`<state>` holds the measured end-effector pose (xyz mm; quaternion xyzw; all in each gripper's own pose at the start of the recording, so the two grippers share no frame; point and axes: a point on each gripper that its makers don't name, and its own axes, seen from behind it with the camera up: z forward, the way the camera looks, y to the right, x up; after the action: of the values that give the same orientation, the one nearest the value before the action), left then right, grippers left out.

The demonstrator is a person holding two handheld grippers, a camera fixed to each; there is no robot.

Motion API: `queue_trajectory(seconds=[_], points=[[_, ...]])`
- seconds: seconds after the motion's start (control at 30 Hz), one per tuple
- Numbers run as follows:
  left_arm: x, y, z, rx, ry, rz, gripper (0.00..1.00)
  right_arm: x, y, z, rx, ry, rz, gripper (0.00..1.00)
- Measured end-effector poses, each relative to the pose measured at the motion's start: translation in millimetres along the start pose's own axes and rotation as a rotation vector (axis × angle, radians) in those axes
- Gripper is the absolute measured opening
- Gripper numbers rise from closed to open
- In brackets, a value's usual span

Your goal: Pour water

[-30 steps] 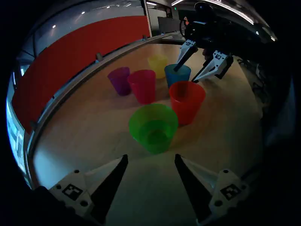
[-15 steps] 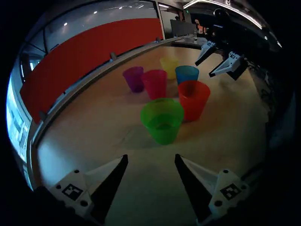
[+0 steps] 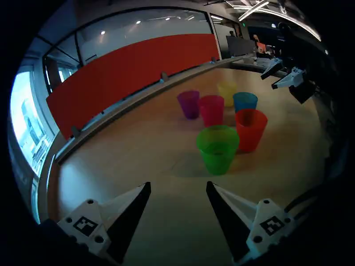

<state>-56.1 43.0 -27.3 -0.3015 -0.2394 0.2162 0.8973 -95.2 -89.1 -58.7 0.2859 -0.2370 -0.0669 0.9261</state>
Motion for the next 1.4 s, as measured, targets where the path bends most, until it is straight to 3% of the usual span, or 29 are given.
queue_trajectory(seconds=[0.5, 0.8, 1.1, 1.4], points=[[17, -43.8, -24.8, 0.207, 0.157, -0.178, 0.93, 23, 23, -13.9, -0.189, 0.111, 0.074, 0.99], [21, -59.4, -41.2, 0.302, 0.241, -0.284, 0.93, 33, 43, -21.7, -0.325, 0.216, 0.127, 0.98], [41, -55.3, -45.0, 0.304, 0.34, -0.385, 0.93, 49, 52, -32.6, -0.42, 0.324, 0.157, 0.98], [82, -56.1, -60.1, 0.339, 0.451, -0.414, 0.93, 72, 68, -55.6, -0.518, 0.434, 0.165, 0.99]])
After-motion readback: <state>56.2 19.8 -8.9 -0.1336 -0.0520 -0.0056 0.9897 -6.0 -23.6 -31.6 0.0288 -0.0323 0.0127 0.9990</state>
